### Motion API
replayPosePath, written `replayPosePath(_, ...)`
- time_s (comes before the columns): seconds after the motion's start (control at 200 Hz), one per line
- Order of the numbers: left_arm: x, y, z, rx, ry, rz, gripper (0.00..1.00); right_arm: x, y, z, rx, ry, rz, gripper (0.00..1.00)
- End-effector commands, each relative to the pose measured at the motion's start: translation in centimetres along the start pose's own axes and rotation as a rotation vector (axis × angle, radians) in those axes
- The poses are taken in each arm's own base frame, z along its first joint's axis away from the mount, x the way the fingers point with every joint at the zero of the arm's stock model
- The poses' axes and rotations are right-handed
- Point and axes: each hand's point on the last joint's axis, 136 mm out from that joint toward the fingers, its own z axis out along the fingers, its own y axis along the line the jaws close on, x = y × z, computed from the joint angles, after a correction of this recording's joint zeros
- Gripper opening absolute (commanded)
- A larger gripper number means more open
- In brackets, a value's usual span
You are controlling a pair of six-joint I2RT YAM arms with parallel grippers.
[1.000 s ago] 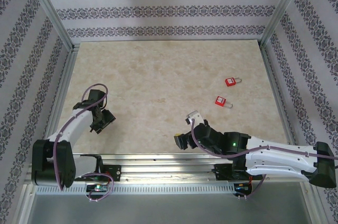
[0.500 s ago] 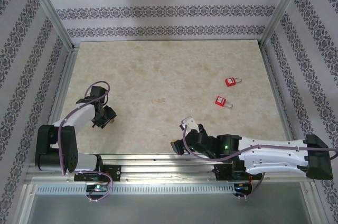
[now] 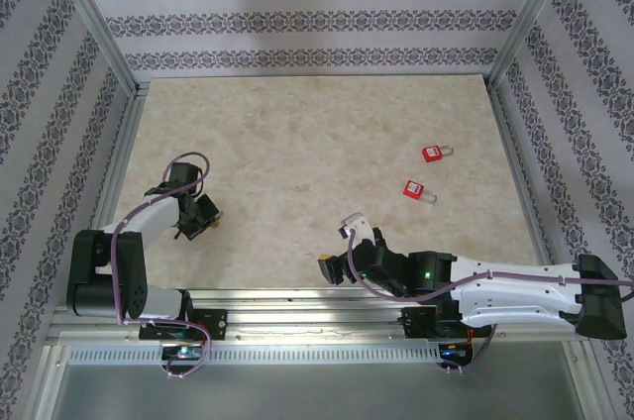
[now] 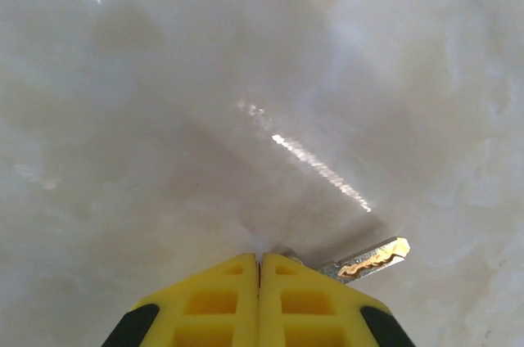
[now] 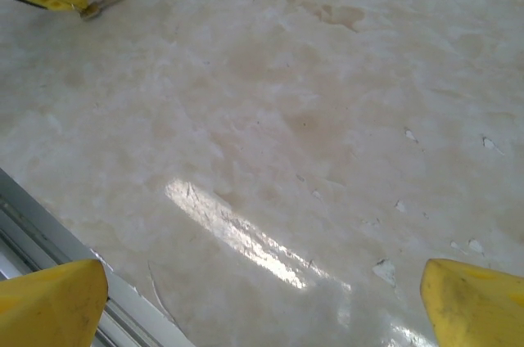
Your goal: Unlock with the key
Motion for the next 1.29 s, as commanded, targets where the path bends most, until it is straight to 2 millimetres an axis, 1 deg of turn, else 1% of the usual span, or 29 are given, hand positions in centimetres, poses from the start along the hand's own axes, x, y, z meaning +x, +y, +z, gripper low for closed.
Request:
replayPosePath(0.0, 1.3, 0.9, 0.6, 0.002, 0.041, 0.04, 0.0, -2.8, 1.0, 0.0, -0.041, -0.056, 0.072, 0.98)
replayPosePath(0.06, 1.3, -0.3, -0.3, 0.064, 0.034, 0.061, 0.0, -3.3, 0.7, 0.5, -0.049, -0.047, 0.127, 0.98)
replayPosePath(0.12, 1.1, -1.9, -2.0, 0.144, -0.003, 0.095, 0.0, -3.8, 0.7, 1.2, -0.089, -0.034, 0.215, 0.98)
replayPosePath(0.195, 0.8, -4.5, -5.5, 0.246, -0.088, 0.18, 0.0, -5.2, 1.9, 1.5, -0.202, -0.059, 0.309, 0.98)
replayPosePath(0.225, 0.8, -5.4, -7.0, 0.281, -0.123, 0.216, 0.0, -6.1, 2.3, 1.4, -0.242, -0.086, 0.342, 0.98)
replayPosePath(0.325, 1.5, -7.5, -11.3, 0.375, -0.189, 0.299, 0.0, -8.5, 3.4, 1.3, -0.329, -0.15, 0.437, 0.98)
replayPosePath(0.41, 2.4, -8.9, -14.0, 0.436, -0.22, 0.346, 0.0, -10.3, 4.3, 1.4, -0.391, -0.186, 0.498, 0.98)
replayPosePath(0.48, 3.3, -9.9, -15.2, 0.463, -0.229, 0.382, 0.0, -11.8, 5.6, 1.4, -0.449, -0.205, 0.525, 0.98)
replayPosePath(0.58, 4.6, -11.1, -15.8, 0.487, -0.22, 0.41, 0.0, -13.7, 7.1, 1.5, -0.517, -0.235, 0.553, 0.97)
replayPosePath(0.655, 5.7, -12.1, -15.6, 0.508, -0.201, 0.424, 0.0, -14.4, 7.8, 2.1, -0.535, -0.242, 0.55, 0.95)
replayPosePath(0.754, 6.8, -12.7, -14.9, 0.505, -0.178, 0.436, 0.0, -15.0, 8.4, 2.6, -0.545, -0.25, 0.534, 0.9)
replayPosePath(0.919, 8.7, -13.8, -14.1, 0.526, -0.135, 0.464, 0.0, -15.0, 9.0, 3.8, -0.545, -0.245, 0.514, 0.77)
replayPosePath(0.979, 9.1, -13.9, -13.9, 0.521, -0.129, 0.474, 0.0, -14.9, 9.1, 4.2, -0.54, -0.237, 0.507, 0.74)
replayPosePath(1.044, 9.4, -14.2, -14.1, 0.529, -0.13, 0.482, 0.0, -14.7, 9.0, 4.8, -0.526, -0.228, 0.508, 0.68)
replayPosePath(1.114, 9.5, -14.3, -14.2, 0.531, -0.135, 0.485, 0.0, -14.6, 8.9, 5.2, -0.521, -0.225, 0.514, 0.64)
replayPosePath(1.289, 10.1, -14.9, -14.5, 0.557, -0.132, 0.494, 0.0, -14.4, 9.3, 6.1, -0.528, -0.21, 0.53, 0.6)
